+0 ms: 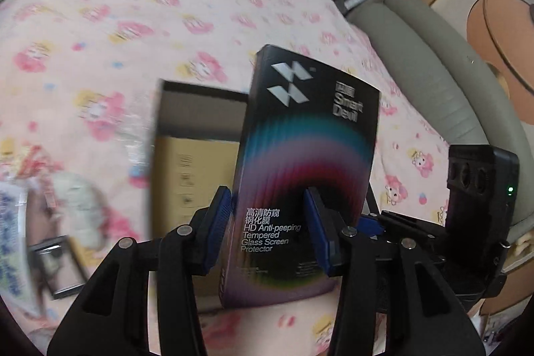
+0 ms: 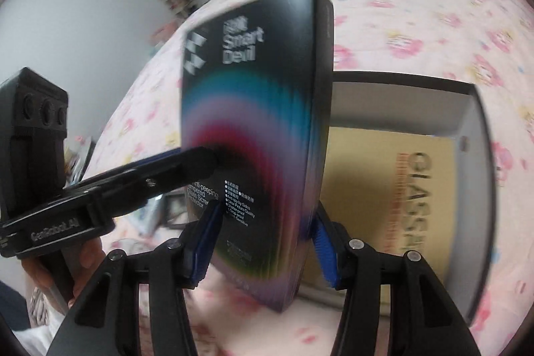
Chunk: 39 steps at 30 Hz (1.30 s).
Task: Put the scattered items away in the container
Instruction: 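Carry the black box over the open cardboard box with the right gripper, then lower the black box upright against the box wall and open the right gripper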
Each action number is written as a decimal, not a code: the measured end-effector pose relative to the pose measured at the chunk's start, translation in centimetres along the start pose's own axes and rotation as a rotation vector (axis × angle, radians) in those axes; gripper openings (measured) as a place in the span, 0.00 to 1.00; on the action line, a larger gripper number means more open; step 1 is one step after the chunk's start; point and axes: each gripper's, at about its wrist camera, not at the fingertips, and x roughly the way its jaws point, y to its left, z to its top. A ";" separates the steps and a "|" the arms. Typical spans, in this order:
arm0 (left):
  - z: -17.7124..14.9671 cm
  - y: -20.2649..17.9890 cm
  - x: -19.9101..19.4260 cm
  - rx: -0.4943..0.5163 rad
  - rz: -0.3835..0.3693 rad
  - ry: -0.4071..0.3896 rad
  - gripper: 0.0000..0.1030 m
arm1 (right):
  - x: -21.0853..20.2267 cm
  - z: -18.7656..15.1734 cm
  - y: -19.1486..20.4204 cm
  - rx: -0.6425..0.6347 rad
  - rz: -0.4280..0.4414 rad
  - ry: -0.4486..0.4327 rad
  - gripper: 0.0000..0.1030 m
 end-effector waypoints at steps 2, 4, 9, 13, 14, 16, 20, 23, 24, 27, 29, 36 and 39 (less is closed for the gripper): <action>0.1 -0.3 2.4 -0.010 -0.004 0.046 0.44 | 0.1 -0.1 -2.4 0.043 0.012 -0.003 0.48; 0.0 -0.5 4.7 -0.020 0.001 0.094 0.45 | 0.5 -0.5 -5.1 0.095 0.028 0.001 0.48; -0.4 0.7 8.7 -0.108 -0.025 0.182 0.46 | 2.4 -1.3 -8.2 0.172 0.044 0.057 0.47; -1.4 1.0 10.9 -0.127 0.010 0.235 0.45 | 3.6 -0.2 -10.1 0.194 0.030 0.116 0.47; -1.5 0.9 11.3 -0.126 0.026 0.243 0.43 | 4.2 -0.2 -10.3 0.200 0.017 0.137 0.47; -1.8 1.5 11.9 -0.139 0.051 0.273 0.43 | 5.1 -0.5 -11.1 0.205 0.010 0.166 0.47; -1.5 1.1 11.4 -0.122 0.092 0.276 0.43 | 5.5 -0.1 -10.7 0.191 -0.030 0.176 0.47; -1.2 1.1 11.2 -0.129 0.160 0.265 0.43 | 3.9 0.3 -9.8 0.143 -0.132 0.101 0.47; -1.1 1.0 11.4 -0.131 0.189 0.274 0.42 | 3.2 0.4 -9.4 0.126 -0.157 0.074 0.47; -1.4 0.4 12.5 -0.131 0.205 0.313 0.33 | 2.1 0.4 -8.2 0.079 -0.207 0.025 0.47; -1.6 -0.5 13.2 -0.128 0.198 0.325 0.33 | 2.3 0.4 -7.9 0.057 -0.224 0.037 0.47; -1.7 -3.1 14.4 -0.111 0.082 0.373 0.21 | 4.3 0.3 -8.7 -0.002 -0.262 0.102 0.40; -1.2 -2.4 13.6 -0.144 0.133 0.318 0.21 | 4.1 -0.4 -9.4 0.009 -0.249 0.101 0.40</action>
